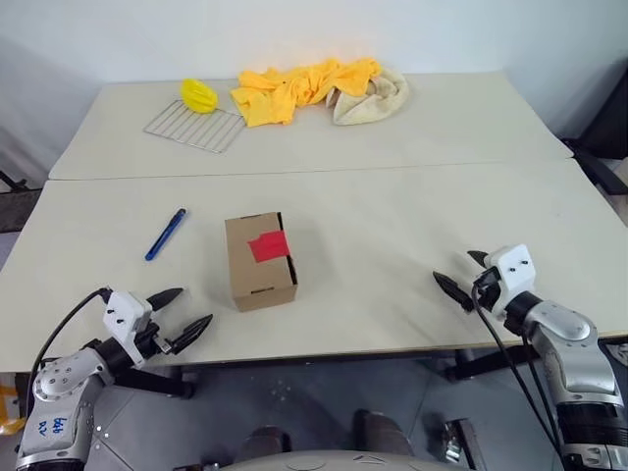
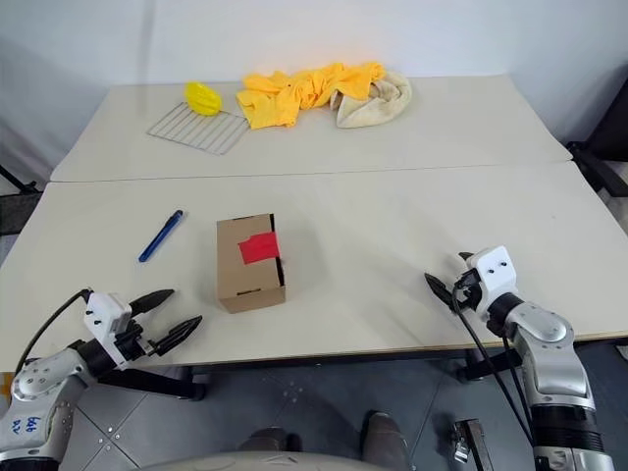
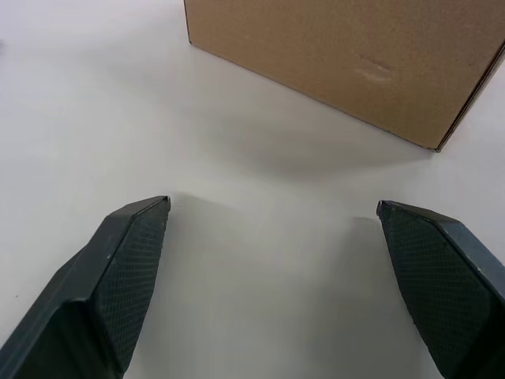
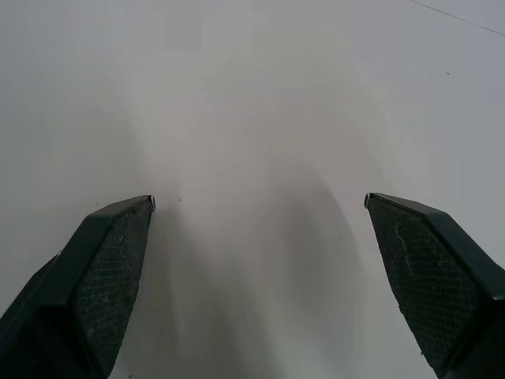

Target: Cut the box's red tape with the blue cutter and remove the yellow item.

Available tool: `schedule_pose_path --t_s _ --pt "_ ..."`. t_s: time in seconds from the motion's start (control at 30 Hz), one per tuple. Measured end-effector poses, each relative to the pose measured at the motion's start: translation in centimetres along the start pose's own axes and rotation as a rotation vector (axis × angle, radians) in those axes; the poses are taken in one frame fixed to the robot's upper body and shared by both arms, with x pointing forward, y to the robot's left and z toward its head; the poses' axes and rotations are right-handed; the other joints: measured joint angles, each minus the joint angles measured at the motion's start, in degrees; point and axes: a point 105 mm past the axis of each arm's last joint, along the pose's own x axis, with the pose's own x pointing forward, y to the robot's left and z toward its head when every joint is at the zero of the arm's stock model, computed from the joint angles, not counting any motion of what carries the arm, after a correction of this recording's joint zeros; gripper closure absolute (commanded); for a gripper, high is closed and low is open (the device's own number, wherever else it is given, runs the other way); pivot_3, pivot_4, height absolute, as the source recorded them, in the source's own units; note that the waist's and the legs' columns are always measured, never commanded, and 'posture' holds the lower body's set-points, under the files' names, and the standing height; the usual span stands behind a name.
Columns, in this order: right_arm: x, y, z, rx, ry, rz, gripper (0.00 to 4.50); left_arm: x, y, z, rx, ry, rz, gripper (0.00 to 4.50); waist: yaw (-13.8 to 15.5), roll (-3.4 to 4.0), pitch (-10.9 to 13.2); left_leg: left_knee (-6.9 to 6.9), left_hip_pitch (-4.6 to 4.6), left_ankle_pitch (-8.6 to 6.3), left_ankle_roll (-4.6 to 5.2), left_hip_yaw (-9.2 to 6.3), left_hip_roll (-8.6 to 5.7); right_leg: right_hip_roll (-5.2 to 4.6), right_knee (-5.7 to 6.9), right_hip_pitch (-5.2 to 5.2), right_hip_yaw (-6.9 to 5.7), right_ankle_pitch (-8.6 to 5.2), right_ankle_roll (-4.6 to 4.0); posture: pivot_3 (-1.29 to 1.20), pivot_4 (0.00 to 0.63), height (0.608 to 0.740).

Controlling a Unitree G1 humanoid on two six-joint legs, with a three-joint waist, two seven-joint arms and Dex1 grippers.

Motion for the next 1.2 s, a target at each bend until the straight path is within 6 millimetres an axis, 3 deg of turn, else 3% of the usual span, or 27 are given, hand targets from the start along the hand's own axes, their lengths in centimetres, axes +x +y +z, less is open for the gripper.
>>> schedule_pose_path --t_s 0.3,0.4,0.73,0.83,1.03,1.2 --pt "0.4 0.3 0.5 -0.014 0.042 -0.006 0.0 0.9 0.0 0.2 -0.007 0.027 0.058 0.05 0.2 0.14 0.03 0.04 0.0 0.0 0.0 -0.01 -0.02 0.0 0.06 0.0 0.0 0.0 0.0 0.0 0.15 0.74" --pt "0.9 0.7 1.3 -0.039 0.086 -0.002 0.0 1.4 -0.4 0.5 -0.006 0.021 0.028 0.58 0.22 0.16 0.04 0.08 -0.01 0.0 0.0 -0.02 -0.01 0.0 0.06 0.0 0.0 0.0 0.0 0.0 0.15 0.74" --pt "3.6 6.1 4.1 0.038 0.095 0.231 3.4 4.6 0.0 1.8 -0.032 -0.021 0.005 3.7 0.13 0.16 0.05 0.05 -0.13 -0.01 -0.02 -0.01 -0.07 0.01 0.03 -0.13 -0.05 0.0 0.0 0.0 0.15 0.74" --pt "5.4 8.8 5.6 0.047 0.072 0.329 4.48 5.6 -0.2 2.3 -0.04 -0.041 -0.023 4.5 0.14 0.17 0.05 0.09 -0.15 -0.01 -0.02 0.0 -0.07 0.01 0.08 -0.15 -0.06 0.0 0.0 0.0 0.15 0.74" --pt "8.8 11.6 8.6 0.049 0.041 0.432 4.48 7.4 -2.1 2.9 -0.036 -0.053 -0.158 4.5 0.21 0.17 0.05 0.21 -0.41 0.0 -0.02 0.0 -0.14 -0.01 0.19 -0.41 -0.08 0.0 0.0 0.0 0.15 0.74" --pt "11.1 14.2 11.6 0.034 0.013 0.522 4.48 9.9 -3.8 4.2 -0.03 -0.083 -0.296 4.5 0.15 0.17 0.05 0.92 -1.18 0.0 -0.04 0.1 -0.18 -0.01 0.49 -0.91 -0.32 0.01 0.01 0.0 0.15 0.74"
